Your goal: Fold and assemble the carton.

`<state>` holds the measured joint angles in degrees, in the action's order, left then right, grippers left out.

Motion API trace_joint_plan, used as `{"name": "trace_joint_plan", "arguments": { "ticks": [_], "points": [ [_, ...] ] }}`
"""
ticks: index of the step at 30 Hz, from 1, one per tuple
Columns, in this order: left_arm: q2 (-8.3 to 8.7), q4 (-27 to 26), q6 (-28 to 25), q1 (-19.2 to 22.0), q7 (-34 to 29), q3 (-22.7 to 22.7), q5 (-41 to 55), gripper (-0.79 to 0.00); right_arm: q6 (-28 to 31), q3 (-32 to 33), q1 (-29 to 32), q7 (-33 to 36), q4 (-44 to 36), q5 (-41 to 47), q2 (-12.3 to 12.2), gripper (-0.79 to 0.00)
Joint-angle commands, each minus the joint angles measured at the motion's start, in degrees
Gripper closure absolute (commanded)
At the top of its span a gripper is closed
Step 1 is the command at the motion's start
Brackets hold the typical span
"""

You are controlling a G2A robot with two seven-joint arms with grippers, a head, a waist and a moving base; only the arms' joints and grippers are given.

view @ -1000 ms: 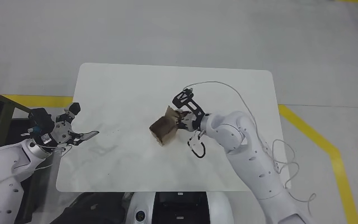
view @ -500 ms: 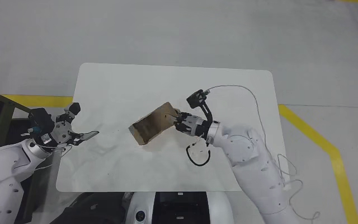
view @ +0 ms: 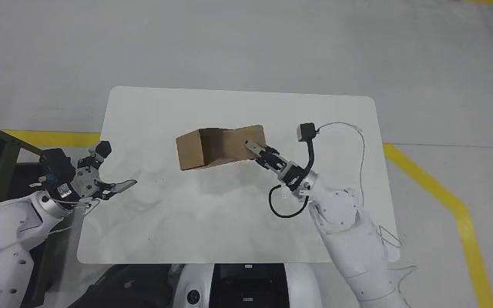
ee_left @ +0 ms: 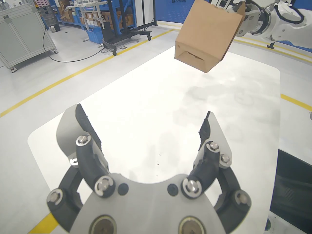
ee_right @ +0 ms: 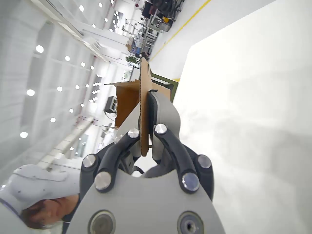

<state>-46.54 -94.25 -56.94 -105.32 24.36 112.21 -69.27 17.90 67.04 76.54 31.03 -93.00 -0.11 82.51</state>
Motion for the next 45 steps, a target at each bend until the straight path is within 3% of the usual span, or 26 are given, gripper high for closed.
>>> {"name": "trace_joint_plan", "arguments": {
  "ticks": [1, 5, 10, 21, 37, 41, 45],
  "points": [
    [-0.03, -0.74, -0.94, 0.50, -1.69, -1.25, 0.28, -0.785, 1.71, -0.21, 0.31, -0.90, 1.23, 5.33, 0.16, 0.000],
    [0.19, -2.03, -1.06, 2.71, -4.30, -4.73, -0.67, -0.785, 2.46, -0.20, -0.26, 0.25, 3.45, 10.29, 0.16, 0.000],
    [2.20, -0.96, -1.06, 7.05, -3.46, -11.50, -0.40, -0.785, 1.93, -0.22, -0.50, 1.30, 4.52, 13.29, 0.13, 0.000],
    [6.89, 8.65, -1.06, 23.87, -2.22, -26.14, 0.08, -0.785, 1.93, -0.22, -0.50, 1.30, 4.52, 13.29, 0.13, 0.000],
    [7.01, 8.79, -1.06, 24.22, -1.94, -26.56, 0.22, -0.785, 1.10, -0.49, -0.21, -0.17, 4.50, 13.03, 0.16, 0.000],
    [6.69, 6.92, 1.62, 23.48, -2.80, -26.72, 0.07, -0.785, -0.27, -1.09, -0.18, -0.73, 5.27, 15.81, 0.25, 0.000],
    [6.61, 6.65, -0.67, 24.19, -0.79, -26.91, -2.68, -0.785, -0.73, -1.33, 0.12, -1.77, 6.66, 17.09, 0.27, 0.000]
  ]
}}
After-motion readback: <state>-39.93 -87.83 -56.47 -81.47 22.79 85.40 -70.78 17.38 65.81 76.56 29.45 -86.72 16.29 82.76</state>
